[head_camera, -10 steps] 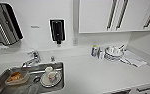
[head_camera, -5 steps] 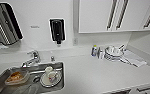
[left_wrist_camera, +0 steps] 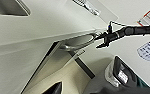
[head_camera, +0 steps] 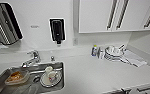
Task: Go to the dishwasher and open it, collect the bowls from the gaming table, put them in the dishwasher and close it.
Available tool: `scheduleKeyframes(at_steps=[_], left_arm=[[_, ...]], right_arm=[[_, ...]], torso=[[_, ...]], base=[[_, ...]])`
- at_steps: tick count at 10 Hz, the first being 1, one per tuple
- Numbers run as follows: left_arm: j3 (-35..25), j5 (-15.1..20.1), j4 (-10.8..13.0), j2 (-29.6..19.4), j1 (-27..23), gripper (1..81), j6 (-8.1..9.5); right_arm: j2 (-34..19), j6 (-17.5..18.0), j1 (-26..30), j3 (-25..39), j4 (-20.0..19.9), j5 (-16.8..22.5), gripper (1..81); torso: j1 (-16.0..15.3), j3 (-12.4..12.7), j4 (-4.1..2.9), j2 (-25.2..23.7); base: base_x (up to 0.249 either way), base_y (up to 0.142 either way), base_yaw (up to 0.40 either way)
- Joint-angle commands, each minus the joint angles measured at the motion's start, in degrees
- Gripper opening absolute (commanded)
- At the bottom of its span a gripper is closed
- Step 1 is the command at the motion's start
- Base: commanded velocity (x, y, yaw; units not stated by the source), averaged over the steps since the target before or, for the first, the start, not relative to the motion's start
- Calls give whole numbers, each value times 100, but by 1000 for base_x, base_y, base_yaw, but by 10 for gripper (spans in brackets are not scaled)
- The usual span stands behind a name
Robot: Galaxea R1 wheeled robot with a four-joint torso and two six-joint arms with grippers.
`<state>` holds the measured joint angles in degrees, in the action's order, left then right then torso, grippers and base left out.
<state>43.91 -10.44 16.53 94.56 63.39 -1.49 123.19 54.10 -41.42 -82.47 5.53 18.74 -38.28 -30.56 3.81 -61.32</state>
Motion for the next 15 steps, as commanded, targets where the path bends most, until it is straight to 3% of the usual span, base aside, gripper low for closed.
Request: scheduleKeyframes(at_steps=[1,6,10,15], left_arm=[[-163,94,140,-148,-367,811,-53],[-137,112,175,-33,-367,811,-89],[-128,121,201,-42,-367,811,-89],[-119,112,237,-24,-367,811,-89]], right_arm=[[-134,197,753,48,-70,165,811],[551,460,639,-680,-79,183,811],[657,1216,516,-1103,-70,174,811],[981,1287,367,-1550,-35,174,811]], torso=[[0,0,0,0],[-5,-2,0,0],[-5,-5,0,2],[-5,-5,0,2]], base=[[0,0,0],[0,0,0],[0,0,0],[0,0,0]])
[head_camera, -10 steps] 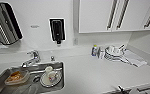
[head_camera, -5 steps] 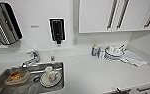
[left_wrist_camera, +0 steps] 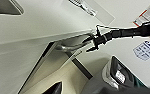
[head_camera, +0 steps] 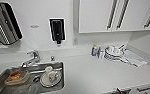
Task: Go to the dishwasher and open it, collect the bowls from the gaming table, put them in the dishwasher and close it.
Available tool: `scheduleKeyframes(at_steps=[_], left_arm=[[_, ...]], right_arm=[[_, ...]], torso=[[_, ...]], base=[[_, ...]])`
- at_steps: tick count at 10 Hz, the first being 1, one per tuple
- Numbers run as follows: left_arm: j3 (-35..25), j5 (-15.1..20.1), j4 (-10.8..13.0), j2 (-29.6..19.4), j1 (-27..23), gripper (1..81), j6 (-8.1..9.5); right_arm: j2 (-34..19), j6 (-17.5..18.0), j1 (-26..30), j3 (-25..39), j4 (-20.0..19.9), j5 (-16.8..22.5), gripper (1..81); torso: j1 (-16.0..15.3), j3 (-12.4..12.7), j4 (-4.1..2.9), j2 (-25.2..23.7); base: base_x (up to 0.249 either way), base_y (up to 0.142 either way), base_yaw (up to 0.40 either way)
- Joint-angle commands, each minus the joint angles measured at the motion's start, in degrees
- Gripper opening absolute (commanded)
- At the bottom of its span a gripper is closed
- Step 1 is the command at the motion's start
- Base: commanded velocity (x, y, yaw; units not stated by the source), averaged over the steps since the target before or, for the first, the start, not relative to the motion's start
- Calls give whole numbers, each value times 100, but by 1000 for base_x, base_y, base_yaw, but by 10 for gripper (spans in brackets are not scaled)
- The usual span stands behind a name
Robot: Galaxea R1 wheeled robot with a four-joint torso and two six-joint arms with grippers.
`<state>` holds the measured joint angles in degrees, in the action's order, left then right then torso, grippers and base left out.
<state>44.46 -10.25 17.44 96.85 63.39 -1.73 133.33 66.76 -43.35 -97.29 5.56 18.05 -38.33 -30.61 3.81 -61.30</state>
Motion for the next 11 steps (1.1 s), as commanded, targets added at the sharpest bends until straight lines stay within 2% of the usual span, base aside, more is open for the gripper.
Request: scheduleKeyframes(at_steps=[1,3,4,9,11], left_arm=[[-148,94,145,-227,-367,811,-64],[-34,94,136,-157,-367,811,-55],[-34,94,128,-157,-367,811,-55],[-34,94,136,-96,-367,811,-55],[-34,94,128,-104,-367,811,-55]], right_arm=[[126,22,463,-228,-20,242,811],[381,13,261,-482,51,251,811],[338,4,225,-457,59,260,811],[-426,4,111,264,296,268,811],[-524,4,-47,283,410,304,811]], torso=[[0,0,0,0],[0,0,0,0],[0,0,0,0],[-2,0,0,0],[-2,0,0,0]], base=[[0,0,0],[0,0,0],[0,0,0],[0,0,0],[0,0,0]])
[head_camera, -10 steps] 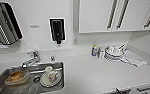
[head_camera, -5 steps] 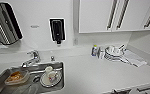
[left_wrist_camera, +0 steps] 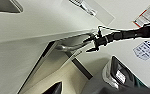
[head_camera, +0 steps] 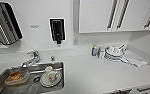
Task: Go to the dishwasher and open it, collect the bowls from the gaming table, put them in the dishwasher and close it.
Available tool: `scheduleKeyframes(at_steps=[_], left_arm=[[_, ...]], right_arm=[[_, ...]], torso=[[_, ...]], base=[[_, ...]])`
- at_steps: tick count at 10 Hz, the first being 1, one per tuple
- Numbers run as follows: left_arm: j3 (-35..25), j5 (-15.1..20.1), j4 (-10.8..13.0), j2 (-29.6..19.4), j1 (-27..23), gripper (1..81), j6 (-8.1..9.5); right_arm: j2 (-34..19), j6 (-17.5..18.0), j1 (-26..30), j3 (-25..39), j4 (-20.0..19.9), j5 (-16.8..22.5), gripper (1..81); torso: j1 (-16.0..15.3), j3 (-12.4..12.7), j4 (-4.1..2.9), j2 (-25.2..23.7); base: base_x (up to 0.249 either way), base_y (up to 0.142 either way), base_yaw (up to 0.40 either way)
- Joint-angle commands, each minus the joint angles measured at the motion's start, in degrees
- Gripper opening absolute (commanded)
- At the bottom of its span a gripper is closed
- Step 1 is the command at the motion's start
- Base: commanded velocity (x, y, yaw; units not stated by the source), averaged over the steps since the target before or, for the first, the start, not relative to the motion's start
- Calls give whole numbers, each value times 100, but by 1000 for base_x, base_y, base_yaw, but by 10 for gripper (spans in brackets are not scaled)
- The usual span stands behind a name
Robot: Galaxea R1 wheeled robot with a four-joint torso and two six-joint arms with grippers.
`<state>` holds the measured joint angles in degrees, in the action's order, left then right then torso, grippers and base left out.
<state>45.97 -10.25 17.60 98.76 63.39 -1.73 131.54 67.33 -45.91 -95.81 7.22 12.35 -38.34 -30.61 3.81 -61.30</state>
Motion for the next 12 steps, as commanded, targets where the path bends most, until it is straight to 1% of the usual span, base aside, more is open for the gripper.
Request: scheduleKeyframes(at_steps=[1,4,6,8,12], left_arm=[[-185,94,112,-312,-367,811,-55],[-185,76,121,-338,-367,811,-55],[-185,76,121,-338,-367,811,-55],[-158,85,103,-338,-367,811,-55],[-132,76,112,-330,-367,811,-46]], right_arm=[[-301,-53,121,90,280,874,811],[-38,-44,103,-86,324,874,811],[217,-36,261,-226,289,883,811],[516,-36,367,-490,280,1094,811],[438,-36,235,-560,315,1112,811]], torso=[[0,0,0,0],[0,2,0,0],[0,2,0,0],[0,2,0,0],[0,2,0,0]], base=[[0,0,0],[0,0,0],[0,0,0],[0,0,0],[0,0,0]])
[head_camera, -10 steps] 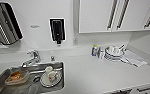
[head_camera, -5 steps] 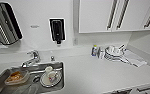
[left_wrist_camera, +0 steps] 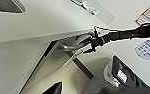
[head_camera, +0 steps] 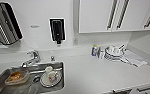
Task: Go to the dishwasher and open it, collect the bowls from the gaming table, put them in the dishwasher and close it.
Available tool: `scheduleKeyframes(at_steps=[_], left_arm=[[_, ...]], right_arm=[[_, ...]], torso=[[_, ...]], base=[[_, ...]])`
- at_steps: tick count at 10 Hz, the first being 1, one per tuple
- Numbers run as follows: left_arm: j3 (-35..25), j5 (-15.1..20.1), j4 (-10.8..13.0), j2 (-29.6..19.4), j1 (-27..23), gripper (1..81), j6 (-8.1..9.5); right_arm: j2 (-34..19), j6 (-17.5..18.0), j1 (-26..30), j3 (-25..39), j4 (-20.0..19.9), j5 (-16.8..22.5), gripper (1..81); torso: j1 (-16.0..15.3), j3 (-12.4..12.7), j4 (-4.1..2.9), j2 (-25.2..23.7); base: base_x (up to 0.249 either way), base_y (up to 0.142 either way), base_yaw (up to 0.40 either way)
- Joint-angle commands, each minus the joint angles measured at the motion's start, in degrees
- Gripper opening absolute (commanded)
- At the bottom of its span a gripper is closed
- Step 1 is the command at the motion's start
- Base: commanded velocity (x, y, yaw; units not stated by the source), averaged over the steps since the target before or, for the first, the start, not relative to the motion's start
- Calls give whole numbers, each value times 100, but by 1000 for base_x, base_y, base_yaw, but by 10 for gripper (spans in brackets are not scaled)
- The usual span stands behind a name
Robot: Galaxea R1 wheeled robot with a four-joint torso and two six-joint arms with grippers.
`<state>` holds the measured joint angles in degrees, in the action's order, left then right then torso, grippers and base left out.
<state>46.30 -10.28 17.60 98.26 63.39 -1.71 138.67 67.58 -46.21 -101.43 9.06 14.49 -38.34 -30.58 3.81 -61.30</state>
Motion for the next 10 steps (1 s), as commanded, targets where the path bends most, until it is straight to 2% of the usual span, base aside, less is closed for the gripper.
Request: scheduleKeyframes(at_steps=[1,10], left_arm=[[-130,78,103,-262,-367,811,-31],[-165,87,112,-244,-367,811,-5]], right_arm=[[-284,-70,213,-34,132,897,811],[-337,-70,195,54,131,888,811]], torso=[[0,0,0,0],[0,0,0,0]], base=[[0,0,0],[0,0,0]])
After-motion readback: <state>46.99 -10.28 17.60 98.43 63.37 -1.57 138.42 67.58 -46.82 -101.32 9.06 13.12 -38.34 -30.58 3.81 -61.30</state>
